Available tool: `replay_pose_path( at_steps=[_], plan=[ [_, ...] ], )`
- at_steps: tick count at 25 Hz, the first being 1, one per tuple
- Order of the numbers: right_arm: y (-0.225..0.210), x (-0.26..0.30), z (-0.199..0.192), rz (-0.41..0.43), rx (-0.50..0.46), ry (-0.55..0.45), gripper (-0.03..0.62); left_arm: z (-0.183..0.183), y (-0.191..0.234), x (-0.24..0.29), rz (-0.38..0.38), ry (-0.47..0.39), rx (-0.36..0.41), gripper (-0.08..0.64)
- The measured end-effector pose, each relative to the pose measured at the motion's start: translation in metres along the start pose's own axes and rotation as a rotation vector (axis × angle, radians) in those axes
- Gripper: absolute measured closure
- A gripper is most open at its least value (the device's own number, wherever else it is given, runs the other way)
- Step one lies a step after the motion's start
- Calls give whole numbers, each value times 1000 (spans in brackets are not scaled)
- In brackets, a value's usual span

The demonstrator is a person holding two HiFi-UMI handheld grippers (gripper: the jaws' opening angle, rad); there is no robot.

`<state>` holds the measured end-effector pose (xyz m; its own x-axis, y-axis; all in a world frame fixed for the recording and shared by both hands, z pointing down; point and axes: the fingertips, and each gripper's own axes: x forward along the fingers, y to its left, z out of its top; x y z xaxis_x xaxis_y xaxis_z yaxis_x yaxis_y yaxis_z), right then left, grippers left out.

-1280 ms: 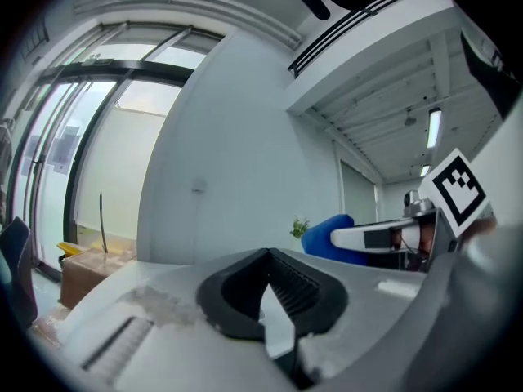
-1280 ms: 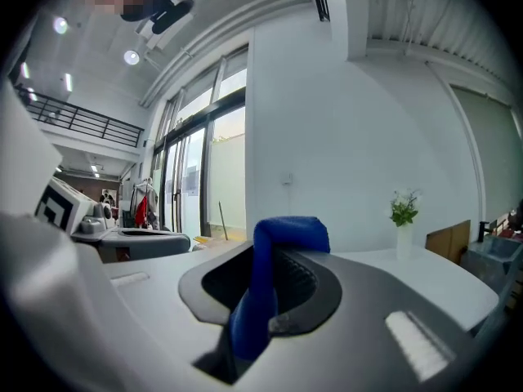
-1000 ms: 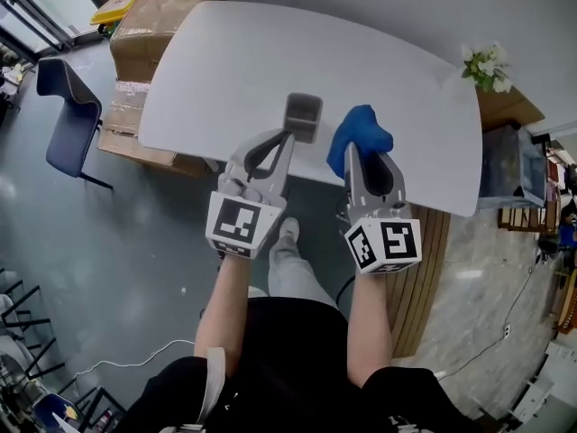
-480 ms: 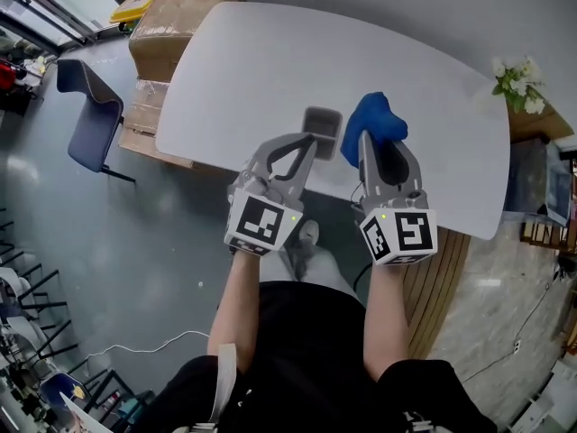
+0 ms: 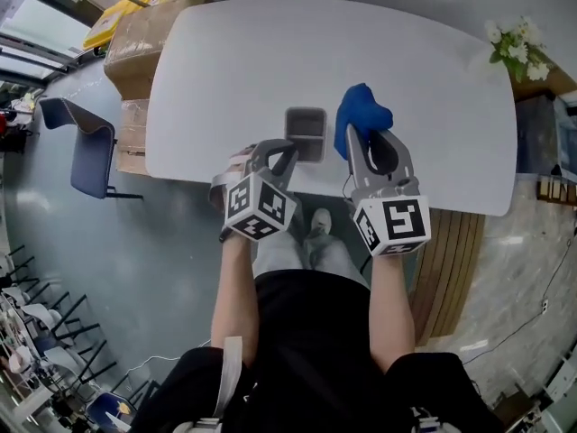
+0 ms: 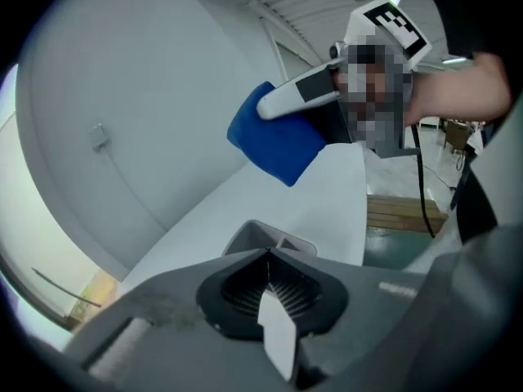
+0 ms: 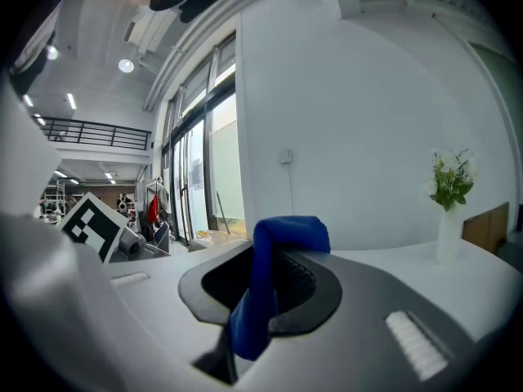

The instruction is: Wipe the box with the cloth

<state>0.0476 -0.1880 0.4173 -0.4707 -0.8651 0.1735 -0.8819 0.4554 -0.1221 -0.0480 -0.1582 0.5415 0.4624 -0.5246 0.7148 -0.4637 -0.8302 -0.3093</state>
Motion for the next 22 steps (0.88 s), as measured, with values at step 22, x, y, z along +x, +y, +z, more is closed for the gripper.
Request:
replay_pose_path(
  at_steps=[22],
  plan=[
    [-41,20,-36,-113,60,78,534,-22,-18,80,-231,213,242,449]
  ],
)
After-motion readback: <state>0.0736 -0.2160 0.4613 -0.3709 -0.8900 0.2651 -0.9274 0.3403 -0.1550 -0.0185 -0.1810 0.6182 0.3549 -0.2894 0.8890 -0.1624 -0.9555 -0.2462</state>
